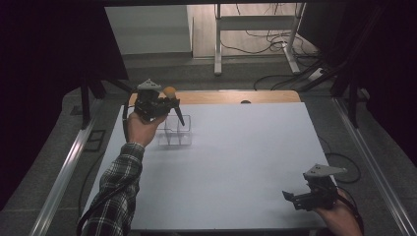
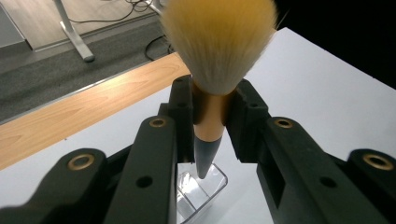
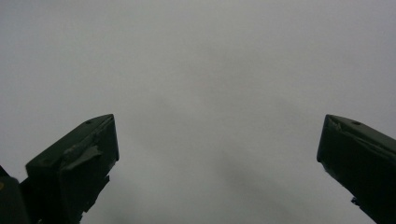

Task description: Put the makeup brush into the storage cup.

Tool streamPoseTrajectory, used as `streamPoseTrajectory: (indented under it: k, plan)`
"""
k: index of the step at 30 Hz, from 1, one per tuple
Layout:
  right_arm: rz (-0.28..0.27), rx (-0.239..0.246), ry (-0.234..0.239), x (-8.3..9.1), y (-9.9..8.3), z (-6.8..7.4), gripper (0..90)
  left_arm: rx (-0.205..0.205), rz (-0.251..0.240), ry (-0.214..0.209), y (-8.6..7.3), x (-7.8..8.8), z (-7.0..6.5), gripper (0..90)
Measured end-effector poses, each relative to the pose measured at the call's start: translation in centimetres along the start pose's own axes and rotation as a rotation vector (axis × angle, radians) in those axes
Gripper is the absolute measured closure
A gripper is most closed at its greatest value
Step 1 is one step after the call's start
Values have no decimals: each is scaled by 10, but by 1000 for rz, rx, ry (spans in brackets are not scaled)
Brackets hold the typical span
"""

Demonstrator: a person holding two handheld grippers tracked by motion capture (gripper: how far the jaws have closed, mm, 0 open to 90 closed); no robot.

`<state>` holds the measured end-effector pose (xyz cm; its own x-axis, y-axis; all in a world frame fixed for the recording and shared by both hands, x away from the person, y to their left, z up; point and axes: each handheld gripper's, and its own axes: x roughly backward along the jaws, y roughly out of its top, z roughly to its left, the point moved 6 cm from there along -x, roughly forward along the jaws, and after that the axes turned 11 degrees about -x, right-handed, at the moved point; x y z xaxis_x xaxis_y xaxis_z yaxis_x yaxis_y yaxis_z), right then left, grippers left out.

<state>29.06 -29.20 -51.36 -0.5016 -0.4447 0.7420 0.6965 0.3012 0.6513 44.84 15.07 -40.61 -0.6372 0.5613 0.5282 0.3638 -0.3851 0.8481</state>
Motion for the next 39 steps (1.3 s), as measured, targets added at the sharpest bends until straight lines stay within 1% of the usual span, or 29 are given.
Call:
streamPoseTrajectory:
  k: [13,22,30,39]
  plan:
    - [10,8,8,-1,-1,1,0,11,10,1,-7,-12,-1,735]
    - [18,15,11,-1,-1,2,0,31,13,-3,-16,-19,-2,735]
    - [19,21,12,-2,-1,2,0,47,17,2,-26,-24,-2,734]
    - [22,21,10,-2,-1,3,0,51,31,1,-34,-31,-3,735]
